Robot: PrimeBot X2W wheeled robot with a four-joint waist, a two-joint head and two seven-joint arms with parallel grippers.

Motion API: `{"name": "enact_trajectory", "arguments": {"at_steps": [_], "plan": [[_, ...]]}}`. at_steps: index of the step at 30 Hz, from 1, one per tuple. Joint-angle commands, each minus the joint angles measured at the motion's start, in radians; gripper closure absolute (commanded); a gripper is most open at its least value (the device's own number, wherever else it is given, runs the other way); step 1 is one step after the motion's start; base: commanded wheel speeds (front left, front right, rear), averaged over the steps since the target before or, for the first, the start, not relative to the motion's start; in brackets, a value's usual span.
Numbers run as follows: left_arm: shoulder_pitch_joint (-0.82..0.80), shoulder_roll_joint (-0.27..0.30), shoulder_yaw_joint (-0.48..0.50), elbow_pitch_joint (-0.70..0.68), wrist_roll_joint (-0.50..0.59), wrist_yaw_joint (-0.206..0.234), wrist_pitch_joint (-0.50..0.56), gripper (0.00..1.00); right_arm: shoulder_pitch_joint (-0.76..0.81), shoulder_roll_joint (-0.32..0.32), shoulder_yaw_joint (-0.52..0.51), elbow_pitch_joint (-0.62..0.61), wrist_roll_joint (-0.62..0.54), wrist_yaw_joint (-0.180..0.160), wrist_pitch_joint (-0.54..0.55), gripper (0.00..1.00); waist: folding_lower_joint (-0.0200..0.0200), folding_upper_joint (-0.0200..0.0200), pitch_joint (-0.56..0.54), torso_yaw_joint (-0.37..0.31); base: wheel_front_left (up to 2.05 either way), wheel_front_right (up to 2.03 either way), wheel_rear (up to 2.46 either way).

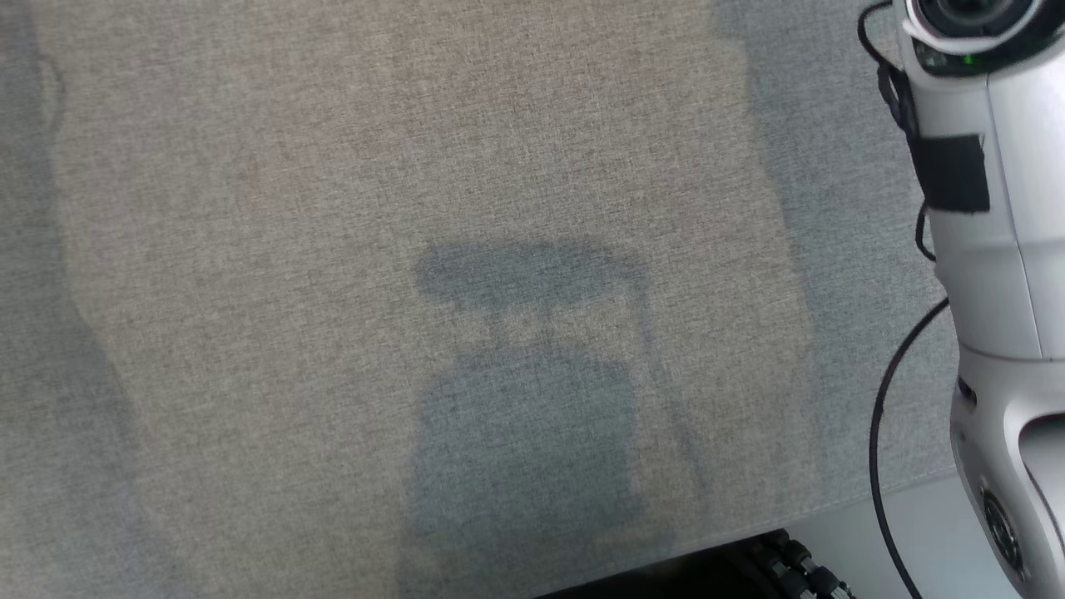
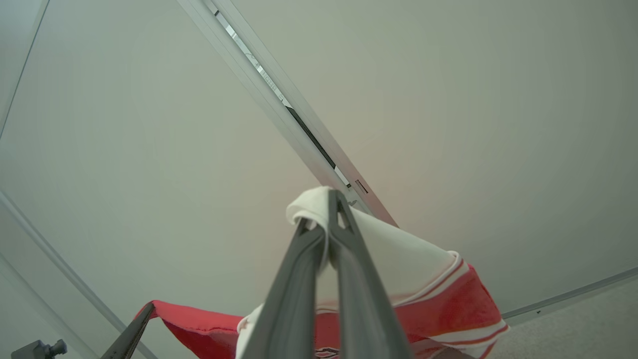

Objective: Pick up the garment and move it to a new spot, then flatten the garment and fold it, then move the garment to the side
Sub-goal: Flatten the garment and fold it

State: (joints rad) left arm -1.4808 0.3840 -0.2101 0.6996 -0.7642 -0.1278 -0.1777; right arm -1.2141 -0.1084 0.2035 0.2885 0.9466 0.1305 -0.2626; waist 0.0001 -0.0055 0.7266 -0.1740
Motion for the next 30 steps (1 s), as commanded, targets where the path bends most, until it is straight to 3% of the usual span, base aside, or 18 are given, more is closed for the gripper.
{"name": "enact_trajectory", "arguments": {"at_steps": [1,9,14,23,30], "plan": [[0.057,0.024,-0.003,-0.032,-0.044,-0.003,-0.012,1.0,0.062,-0.02,-0.005,-0.03,0.013,0.0,-0.003,1.0,-0.0001,0.0055,-0.037,0.023,0.0,0.0,0.0],[0.456,0.073,-0.053,-0.233,-0.209,-0.003,-0.064,1.0,0.448,-0.095,-0.02,-0.185,0.024,0.0,-0.003,1.0,-0.0001,0.0055,-0.177,0.083,0.0,0.0,0.0],[0.741,0.048,-0.048,-0.317,-0.228,-0.003,-0.085,1.0,0.705,-0.093,-0.048,-0.254,0.026,0.0,-0.003,1.0,-0.0001,0.0055,-0.265,0.113,0.0,0.0,0.0],[1.074,-0.073,0.068,-0.429,-0.145,-0.002,-0.088,1.0,0.995,-0.06,-0.1,-0.302,0.023,0.0,-0.003,1.0,-0.0001,0.0055,-0.362,0.128,0.0,0.0,0.0],[1.303,-0.216,0.168,-0.513,-0.066,-0.002,-0.088,1.0,1.141,-0.044,-0.078,-0.273,0.007,0.0,-0.003,1.0,-0.0001,0.0055,-0.435,0.13,0.0,0.0,0.0]]}}
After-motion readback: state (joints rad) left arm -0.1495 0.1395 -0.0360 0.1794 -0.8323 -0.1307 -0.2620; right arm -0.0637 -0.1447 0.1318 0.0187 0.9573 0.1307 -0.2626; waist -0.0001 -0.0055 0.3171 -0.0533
